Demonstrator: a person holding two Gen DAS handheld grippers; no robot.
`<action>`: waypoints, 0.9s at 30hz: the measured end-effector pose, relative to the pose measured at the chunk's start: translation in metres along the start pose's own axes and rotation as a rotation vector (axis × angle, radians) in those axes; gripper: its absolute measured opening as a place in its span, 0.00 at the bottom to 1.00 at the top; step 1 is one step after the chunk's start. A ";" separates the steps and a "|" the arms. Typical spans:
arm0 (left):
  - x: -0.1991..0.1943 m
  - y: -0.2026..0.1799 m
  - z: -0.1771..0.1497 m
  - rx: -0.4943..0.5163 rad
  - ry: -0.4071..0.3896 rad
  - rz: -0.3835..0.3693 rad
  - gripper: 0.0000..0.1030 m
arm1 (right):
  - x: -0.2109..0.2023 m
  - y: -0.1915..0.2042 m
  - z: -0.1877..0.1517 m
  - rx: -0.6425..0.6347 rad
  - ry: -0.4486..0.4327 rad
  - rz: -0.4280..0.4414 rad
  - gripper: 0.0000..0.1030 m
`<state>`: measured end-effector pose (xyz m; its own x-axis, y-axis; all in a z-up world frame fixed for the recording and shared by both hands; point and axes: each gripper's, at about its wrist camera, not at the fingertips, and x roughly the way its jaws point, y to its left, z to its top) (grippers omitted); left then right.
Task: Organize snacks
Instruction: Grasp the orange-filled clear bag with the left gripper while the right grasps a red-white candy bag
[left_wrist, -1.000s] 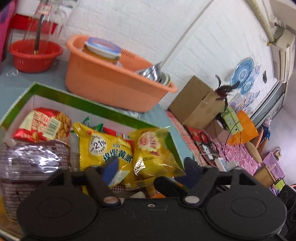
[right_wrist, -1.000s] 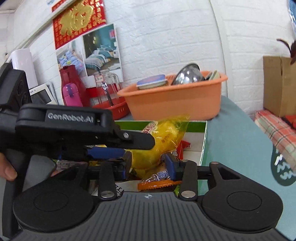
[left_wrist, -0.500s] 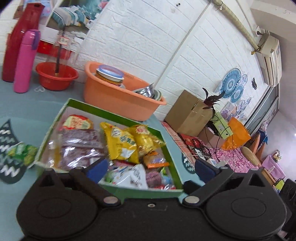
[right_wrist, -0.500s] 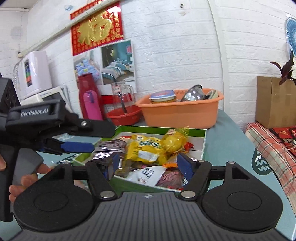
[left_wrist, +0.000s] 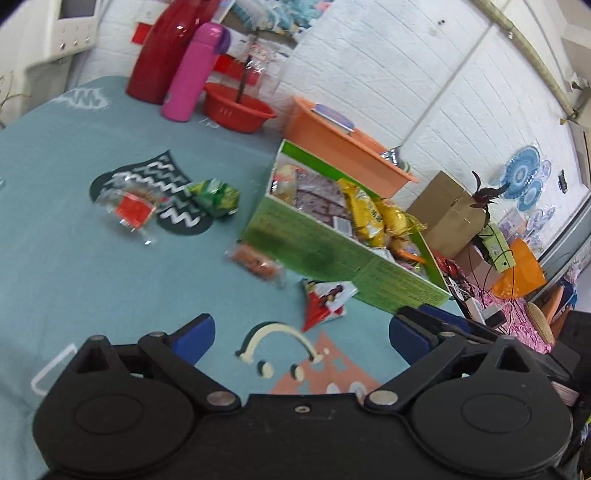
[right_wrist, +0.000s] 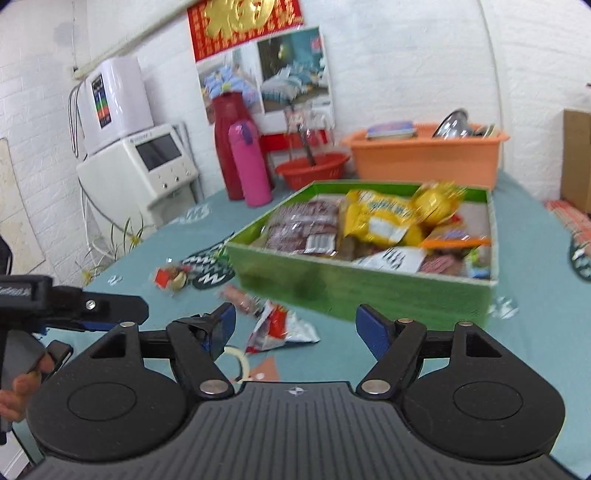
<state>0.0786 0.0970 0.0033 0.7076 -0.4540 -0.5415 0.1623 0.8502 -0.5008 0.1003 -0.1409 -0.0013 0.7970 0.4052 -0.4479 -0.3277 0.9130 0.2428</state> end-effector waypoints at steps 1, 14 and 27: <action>-0.001 0.004 -0.002 -0.013 -0.002 0.000 1.00 | 0.010 0.003 -0.001 -0.002 0.018 -0.002 1.00; 0.031 0.024 0.014 -0.039 -0.006 0.040 1.00 | 0.066 0.019 -0.013 -0.071 0.128 -0.062 0.62; 0.111 0.005 0.037 0.017 -0.032 0.254 0.99 | 0.031 0.013 -0.024 -0.047 0.120 -0.044 0.63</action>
<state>0.1830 0.0604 -0.0339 0.7485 -0.2164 -0.6268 -0.0127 0.9404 -0.3399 0.1085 -0.1154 -0.0327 0.7452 0.3652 -0.5579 -0.3200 0.9299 0.1813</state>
